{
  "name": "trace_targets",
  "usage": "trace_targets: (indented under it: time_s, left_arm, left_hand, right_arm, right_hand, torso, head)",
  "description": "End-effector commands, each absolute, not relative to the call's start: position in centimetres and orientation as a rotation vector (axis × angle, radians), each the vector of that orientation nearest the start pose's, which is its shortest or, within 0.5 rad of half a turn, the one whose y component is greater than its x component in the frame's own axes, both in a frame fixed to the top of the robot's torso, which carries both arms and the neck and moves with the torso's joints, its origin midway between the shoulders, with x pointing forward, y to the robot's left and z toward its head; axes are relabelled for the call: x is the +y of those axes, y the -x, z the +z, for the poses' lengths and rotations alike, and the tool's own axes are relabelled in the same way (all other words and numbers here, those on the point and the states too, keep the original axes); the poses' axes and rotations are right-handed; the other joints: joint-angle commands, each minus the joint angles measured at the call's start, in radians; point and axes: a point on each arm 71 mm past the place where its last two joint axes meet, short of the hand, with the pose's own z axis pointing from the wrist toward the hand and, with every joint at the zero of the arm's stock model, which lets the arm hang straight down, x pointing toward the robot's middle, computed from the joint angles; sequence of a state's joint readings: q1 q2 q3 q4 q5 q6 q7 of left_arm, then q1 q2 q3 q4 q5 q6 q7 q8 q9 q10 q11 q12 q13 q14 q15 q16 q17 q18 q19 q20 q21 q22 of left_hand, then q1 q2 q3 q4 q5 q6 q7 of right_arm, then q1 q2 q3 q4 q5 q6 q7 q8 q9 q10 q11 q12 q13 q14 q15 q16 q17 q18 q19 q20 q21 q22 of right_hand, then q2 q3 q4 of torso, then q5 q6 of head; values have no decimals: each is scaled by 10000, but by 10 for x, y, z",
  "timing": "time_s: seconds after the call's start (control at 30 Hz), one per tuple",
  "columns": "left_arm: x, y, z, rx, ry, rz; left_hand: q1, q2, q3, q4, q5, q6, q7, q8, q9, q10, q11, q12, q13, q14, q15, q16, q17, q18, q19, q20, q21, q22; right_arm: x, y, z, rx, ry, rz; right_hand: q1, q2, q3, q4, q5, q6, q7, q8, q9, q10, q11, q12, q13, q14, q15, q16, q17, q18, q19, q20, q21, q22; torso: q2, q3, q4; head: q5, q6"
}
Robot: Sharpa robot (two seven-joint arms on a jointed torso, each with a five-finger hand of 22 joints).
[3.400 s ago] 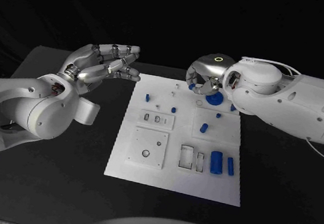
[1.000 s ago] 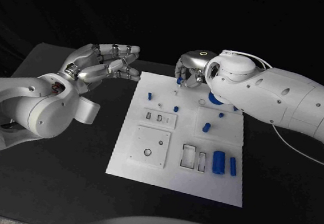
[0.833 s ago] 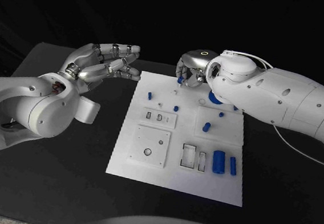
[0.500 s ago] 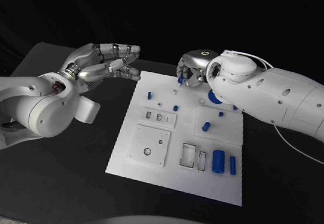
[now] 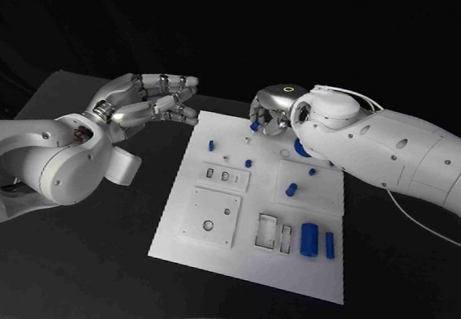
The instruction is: Assemble the parts on the task board
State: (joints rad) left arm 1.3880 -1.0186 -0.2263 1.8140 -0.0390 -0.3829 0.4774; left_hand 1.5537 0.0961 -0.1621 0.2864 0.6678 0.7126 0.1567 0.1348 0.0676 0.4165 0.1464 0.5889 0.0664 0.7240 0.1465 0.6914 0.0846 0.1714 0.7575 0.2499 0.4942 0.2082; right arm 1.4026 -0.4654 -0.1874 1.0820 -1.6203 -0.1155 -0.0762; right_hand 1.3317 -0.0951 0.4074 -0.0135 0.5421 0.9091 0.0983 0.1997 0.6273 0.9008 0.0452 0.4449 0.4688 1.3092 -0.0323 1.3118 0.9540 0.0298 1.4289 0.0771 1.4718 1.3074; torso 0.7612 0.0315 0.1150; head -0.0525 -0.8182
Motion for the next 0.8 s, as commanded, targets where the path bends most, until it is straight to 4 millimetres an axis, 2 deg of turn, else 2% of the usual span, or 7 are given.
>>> trace_targets:
  time_s: [0.03,0.33,0.57,0.67,0.77,0.8]
  left_arm:
    - [211,-435,-136,14327,9132,-16046]
    - [211,-435,-136,14364,9155,-16020]
    - [210,-435,-136,14391,9158,-16027]
    - [210,-435,-136,14401,9164,-16018]
    - [210,-435,-136,14412,9173,-16008]
    - [210,-435,-136,14417,9176,-16004]
  left_hand:
    - [96,-21,60,7,55,33,38,33,7,8,34,68,-15,-66,29,45,-18,40,-86,-2,-61,-14]
    - [140,-14,86,3,53,33,44,40,6,10,40,73,-15,-65,27,51,-25,41,-93,-3,-56,-11]
    - [140,-14,86,3,53,33,44,40,6,10,40,73,-15,-65,27,51,-25,41,-93,-3,-56,-11]
    - [158,-14,96,1,51,33,48,43,6,11,43,76,-16,-64,26,54,-28,42,-96,-2,-53,-10]
    - [162,-15,98,1,51,32,48,43,5,10,44,76,-16,-64,26,55,-28,42,-97,-3,-53,-10]
    - [162,-15,98,1,51,32,48,43,5,10,44,76,-16,-64,26,55,-28,42,-97,-3,-53,-10]
  right_arm:
    - [-125,-569,-158,17060,5526,3816]
    - [-123,-568,-158,17142,5548,3814]
    - [-125,-568,-160,17290,5520,3593]
    - [-125,-568,-160,17351,5519,3492]
    - [-126,-567,-161,17428,5529,3402]
    - [-126,-567,-162,17464,5535,3375]
  right_hand:
    - [33,10,29,-37,31,11,-22,-48,6,-48,32,-52,-14,-29,-16,-42,-7,135,-48,22,-51,1530]
    - [27,1,30,-45,-26,-24,-18,-95,-16,-75,38,-98,-22,-51,-11,-64,-42,140,-64,25,-66,1521]
    - [6,-60,70,-88,-144,-196,-44,-304,-125,-362,104,-359,-73,-202,34,-200,-257,178,-203,58,-183,1432]
    - [-37,-117,65,-103,-387,-320,-122,-444,-199,-657,170,-544,-95,-322,89,-295,-405,208,-322,101,-285,1355]
    - [-123,-175,9,-83,-978,-619,-320,-687,-324,-1047,304,-731,-89,-510,198,-432,-632,252,-507,185,-443,1238]
    - [-164,-200,-36,-68,-1304,-726,-388,-792,-394,-1270,350,-820,-76,-620,249,-506,-758,276,-604,231,-529,1178]
  torso:
    - [3,2,8]
    - [4,0,0]
    - [4,6,3]
    - [5,9,2]
    - [7,8,-1]
    - [8,8,-3]
  head:
    - [-7,35]
    - [16,-42]
    - [60,-90]
    - [71,-102]
    - [77,-113]
    - [80,-118]
